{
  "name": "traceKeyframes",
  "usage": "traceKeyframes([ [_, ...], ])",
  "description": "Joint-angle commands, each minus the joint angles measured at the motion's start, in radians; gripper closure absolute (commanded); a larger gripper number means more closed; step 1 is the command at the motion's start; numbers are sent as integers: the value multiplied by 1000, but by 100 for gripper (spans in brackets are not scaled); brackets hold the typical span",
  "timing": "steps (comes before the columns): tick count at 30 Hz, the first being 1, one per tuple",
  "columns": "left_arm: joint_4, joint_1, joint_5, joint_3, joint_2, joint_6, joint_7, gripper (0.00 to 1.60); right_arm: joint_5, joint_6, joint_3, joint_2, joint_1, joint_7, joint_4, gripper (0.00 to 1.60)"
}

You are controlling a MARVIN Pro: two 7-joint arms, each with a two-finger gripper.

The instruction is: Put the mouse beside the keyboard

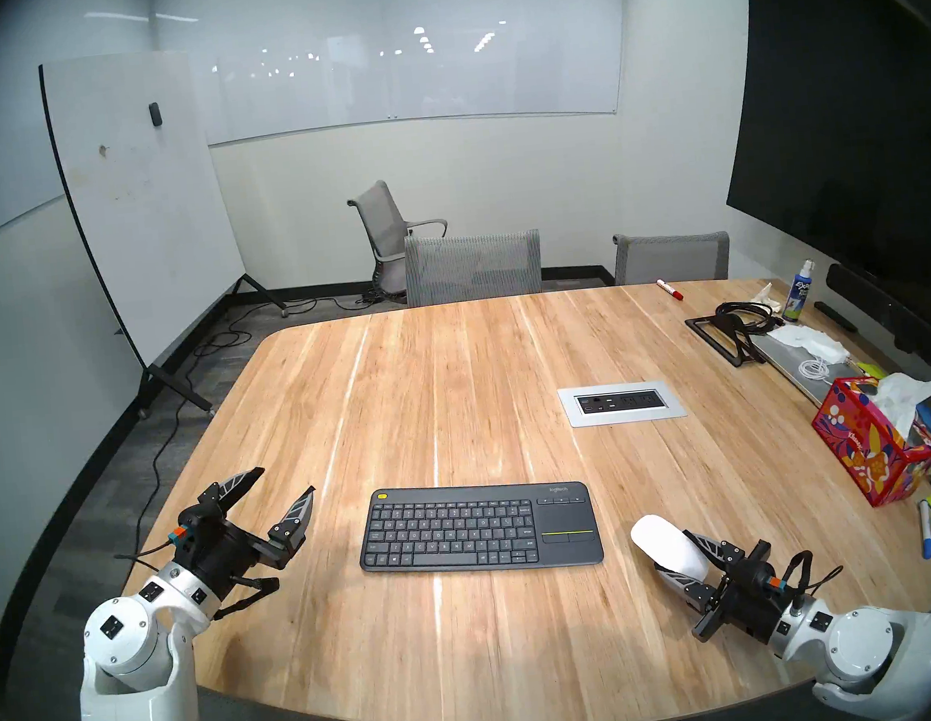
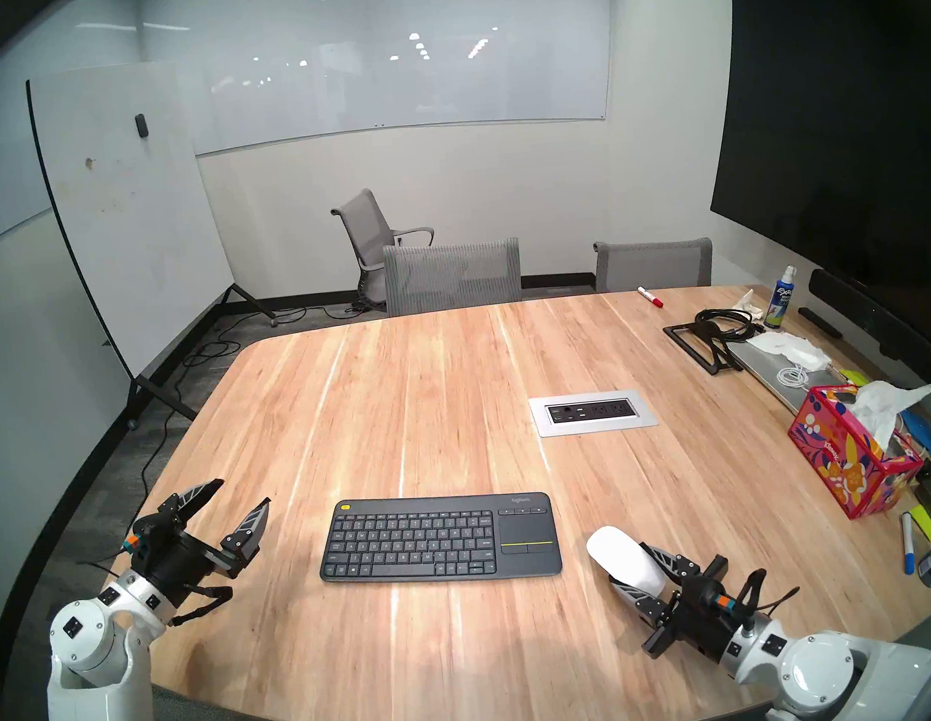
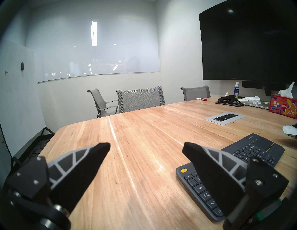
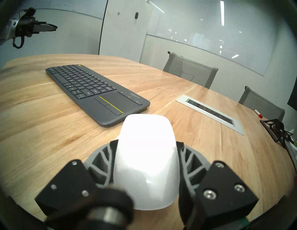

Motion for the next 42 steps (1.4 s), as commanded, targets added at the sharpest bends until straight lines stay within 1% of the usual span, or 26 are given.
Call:
traceKeyframes([
  [1, -16, 0, 2, 2, -1, -3, 1, 0, 24, -39, 46, 46, -39, 36, 10, 160],
  [5, -16, 0, 2, 2, -1, -3, 1, 0, 37, -68, 63, 63, -63, 71, 21, 160],
  [7, -16, 0, 2, 2, -1, -3, 1, 0, 51, -91, 73, 82, -78, 107, 24, 160],
  [8, -15, 0, 2, 1, -1, -3, 1, 0, 45, -100, 80, 89, -89, 115, 23, 160],
  [12, -15, 0, 2, 1, -1, -3, 1, 0, 63, -119, 121, 119, -138, 154, 8, 160],
  [13, -15, 0, 2, 1, -1, -3, 1, 0, 63, -119, 121, 119, -138, 154, 8, 160],
  [15, -15, -1, 2, 1, -1, -3, 1, 0, 73, -130, 156, 143, -172, 191, 4, 160],
  [16, -15, -1, 2, 1, -1, -3, 1, 0, 73, -130, 156, 143, -172, 191, 4, 160],
  [19, -15, -1, 2, 1, -1, -3, 1, 0, 81, -138, 199, 154, -208, 215, 7, 160],
  [25, -16, 0, 2, 1, -2, -3, 1, 0, 100, -141, 243, 156, -229, 264, 25, 160],
  [28, -16, 0, 3, 1, -2, -3, 1, 0, 109, -137, 253, 161, -230, 285, 32, 160],
  [30, -16, 0, 3, 1, -2, -3, 1, 0, 130, -134, 255, 175, -228, 314, 39, 160],
  [31, -16, -1, 3, 1, -2, -3, 0, 0, 124, -132, 259, 185, -229, 325, 41, 160],
  [32, -16, -1, 3, 1, -2, -3, 0, 0, 151, -131, 265, 195, -234, 357, 47, 160],
  [33, -16, -1, 3, 1, -2, -3, 0, 0, 139, -127, 270, 191, -237, 353, 44, 107],
  [34, -16, -1, 3, 1, -2, -3, 0, 0, 139, -127, 270, 191, -237, 353, 44, 107],
  [35, -16, -1, 3, 1, -2, -3, 0, 0, 146, -126, 271, 193, -236, 365, 47, 0],
  [42, -16, -1, 3, 1, -2, -3, 0, 0, 150, -120, 277, 195, -231, 385, 51, 0],
])
